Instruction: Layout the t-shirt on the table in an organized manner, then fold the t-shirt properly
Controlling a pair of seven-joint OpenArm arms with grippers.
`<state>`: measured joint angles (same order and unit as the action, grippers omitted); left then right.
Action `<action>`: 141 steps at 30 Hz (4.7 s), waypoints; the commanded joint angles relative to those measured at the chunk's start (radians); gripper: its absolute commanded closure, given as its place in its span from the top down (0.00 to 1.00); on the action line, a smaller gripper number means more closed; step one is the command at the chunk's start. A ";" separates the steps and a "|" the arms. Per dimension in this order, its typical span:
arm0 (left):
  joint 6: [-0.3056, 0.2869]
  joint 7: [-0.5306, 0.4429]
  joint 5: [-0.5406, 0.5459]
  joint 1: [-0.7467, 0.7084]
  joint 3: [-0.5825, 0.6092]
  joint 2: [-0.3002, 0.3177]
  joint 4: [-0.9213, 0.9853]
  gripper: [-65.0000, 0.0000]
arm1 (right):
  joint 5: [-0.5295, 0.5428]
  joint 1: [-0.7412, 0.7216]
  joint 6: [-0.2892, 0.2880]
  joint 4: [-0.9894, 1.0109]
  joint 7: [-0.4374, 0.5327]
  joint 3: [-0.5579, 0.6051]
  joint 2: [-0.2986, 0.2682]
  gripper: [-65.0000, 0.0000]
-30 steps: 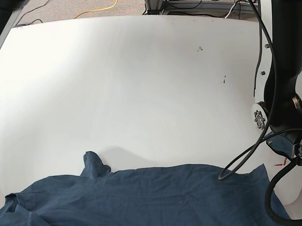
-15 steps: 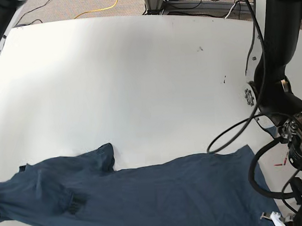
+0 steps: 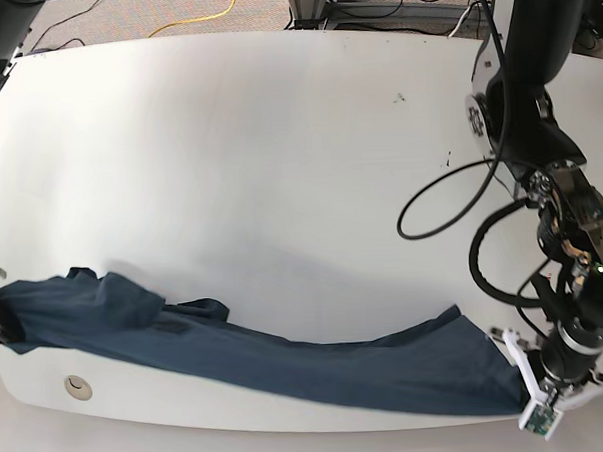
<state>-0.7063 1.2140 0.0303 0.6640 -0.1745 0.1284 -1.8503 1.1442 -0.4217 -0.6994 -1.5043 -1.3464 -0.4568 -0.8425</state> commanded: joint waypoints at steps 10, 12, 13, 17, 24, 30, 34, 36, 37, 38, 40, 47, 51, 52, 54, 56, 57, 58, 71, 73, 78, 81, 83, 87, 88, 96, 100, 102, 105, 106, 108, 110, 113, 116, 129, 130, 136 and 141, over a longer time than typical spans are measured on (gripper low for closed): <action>0.008 0.082 -0.014 -0.160 -0.009 0.014 -0.131 0.00 | 0.102 0.217 0.001 -0.065 0.018 -0.110 -0.033 0.00; 0.008 0.105 -0.014 -0.178 -0.021 0.014 -0.140 0.00 | 0.104 0.252 0.001 -0.088 0.018 -0.121 -0.031 0.00; 0.008 0.122 -0.013 -0.189 -0.032 0.014 -0.144 0.00 | 0.110 0.277 0.001 -0.104 0.018 -0.127 -0.028 0.00; 0.008 0.165 -0.013 -0.229 -0.075 0.015 -0.150 0.00 | 0.115 0.363 0.001 -0.157 0.015 -0.153 0.009 0.00; 0.008 0.182 -0.016 -0.307 -0.124 0.075 -0.150 0.00 | 0.115 0.527 0.001 -0.210 0.005 -0.213 0.067 0.00; 0.008 0.182 -0.017 -0.415 -0.125 0.133 -0.150 0.00 | 0.115 0.639 0.001 -0.246 0.003 -0.225 0.125 0.00; 0.008 0.182 -0.017 -0.499 -0.125 0.170 -0.150 0.00 | 0.110 0.699 0.001 -0.269 -0.002 -0.222 0.171 0.00; 0.008 0.182 -0.017 -0.551 -0.125 0.185 -0.150 0.00 | 0.109 0.731 0.001 -0.282 -0.002 -0.221 0.196 0.00; 0.008 0.182 -0.017 -0.573 -0.125 0.192 -0.150 0.00 | 0.107 0.743 0.001 -0.287 -0.002 -0.221 0.205 0.00; 0.008 0.182 -0.017 -0.600 -0.125 0.201 -0.150 0.00 | 0.107 0.755 0.001 -0.292 -0.002 -0.219 0.216 0.00; 0.008 0.182 -0.017 -0.639 -0.125 0.210 -0.150 0.00 | 0.107 0.775 0.001 -0.295 -0.002 -0.219 0.228 0.00; 0.008 0.182 -0.020 -0.752 -0.124 0.253 -0.145 0.00 | 0.105 0.815 0.001 -0.287 -0.002 -0.219 0.249 0.00; 0.008 0.182 -0.020 -0.821 -0.121 0.265 -0.145 0.00 | 0.105 0.864 0.001 -0.287 -0.002 -0.216 0.249 0.00; 0.008 0.182 -0.020 -0.837 -0.121 0.265 -0.145 0.00 | 0.105 0.874 0.001 -0.287 -0.002 -0.216 0.249 0.00; 0.008 0.182 -0.020 -0.876 -0.121 0.276 -0.144 0.00 | 0.105 0.903 0.001 -0.287 -0.002 -0.216 0.251 0.00; 0.008 0.182 -0.020 -0.913 -0.121 0.293 -0.144 0.00 | 0.105 0.929 0.001 -0.287 -0.002 -0.216 0.253 0.00; 0.008 0.182 -0.020 -0.932 -0.121 0.297 -0.144 0.00 | 0.107 0.941 0.001 -0.287 -0.002 -0.216 0.260 0.00; 0.008 0.182 -0.020 -0.941 -0.121 0.300 -0.144 0.00 | 0.107 0.949 0.001 -0.287 -0.002 -0.216 0.263 0.00; 0.008 0.180 -0.020 -0.872 -0.125 0.308 -0.150 0.00 | 0.115 0.955 0.001 -0.292 -0.002 -0.225 0.276 0.00; 0.008 0.181 -0.020 -0.812 -0.125 0.308 -0.150 0.00 | 0.115 0.926 0.001 -0.292 -0.002 -0.225 0.269 0.00; 0.008 0.180 -0.020 -0.608 -0.118 0.300 -0.145 0.00 | 0.113 0.831 0.001 -0.292 -0.002 -0.245 0.248 0.00; 0.008 0.180 -0.016 -0.497 -0.102 0.284 -0.142 0.00 | 0.109 0.762 0.001 -0.292 -0.002 -0.250 0.236 0.00; 0.008 0.178 -0.019 -0.393 -0.075 0.258 -0.142 0.00 | 0.107 0.682 0.001 -0.290 -0.002 -0.251 0.234 0.00; 0.008 0.178 -0.020 -0.255 -0.044 0.215 -0.140 0.00 | 0.105 0.550 0.001 -0.285 -0.002 -0.251 0.208 0.00; 0.008 0.178 -0.020 -0.214 -0.036 0.198 -0.140 0.00 | 0.105 0.510 0.001 -0.284 -0.002 -0.250 0.202 0.00; 0.008 0.178 -0.022 -0.019 0.028 0.101 -0.139 0.00 | 0.058 0.272 0.001 -0.215 -0.002 -0.242 0.188 0.00; 0.008 0.175 -0.022 0.053 0.039 0.064 -0.124 0.00 | 0.052 0.159 0.001 -0.144 0.000 -0.196 0.148 0.00; 0.008 0.172 -0.022 0.092 0.054 0.043 -0.104 0.00 | 0.044 0.091 0.001 -0.098 0.002 -0.159 0.130 0.00; 0.008 0.152 -0.022 0.142 0.085 0.017 -0.081 0.00 | 0.024 -0.018 0.001 -0.025 0.002 -0.107 0.110 0.00; 0.008 0.142 -0.022 0.159 0.096 0.009 -0.070 0.00 | 0.015 -0.061 0.001 -0.002 0.002 -0.087 0.105 0.00; 0.008 0.122 -0.022 0.201 0.111 -0.003 -0.051 0.00 | -0.005 -0.138 0.001 0.029 0.002 -0.047 0.102 0.00; 0.008 0.109 -0.022 0.242 0.120 -0.008 -0.035 0.00 | -0.026 -0.217 0.001 0.054 0.002 -0.009 0.101 0.00; 0.008 0.108 -0.022 0.328 0.125 -0.014 -0.001 0.00 | -0.065 -0.351 0.001 0.095 0.002 0.068 0.079 0.00; 0.008 0.109 -0.022 0.426 0.122 -0.022 0.031 0.00 | -0.074 -0.475 0.001 0.132 0.002 0.143 0.048 0.00; 0.008 0.115 -0.020 0.687 0.053 -0.016 0.074 0.00 | -0.062 -0.817 0.001 0.201 0.002 0.344 -0.037 0.00; 0.008 0.119 -0.020 0.684 0.048 -0.014 0.074 0.00 | -0.062 -0.820 0.001 0.201 0.002 0.350 -0.044 0.00; 0.008 0.177 -0.014 0.597 0.040 0.024 0.059 0.00 | -0.023 -0.745 0.001 0.195 -0.002 0.353 -0.051 0.00; 0.008 0.180 -0.013 0.458 0.022 0.038 0.042 0.00 | 0.049 -0.593 0.001 0.187 -0.002 0.310 -0.053 0.00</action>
<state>-0.7002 1.4059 0.0303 1.1351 -0.1455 0.1585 -1.7962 1.1820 -1.0489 -0.6994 -1.3056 -1.3590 -0.1184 -0.8776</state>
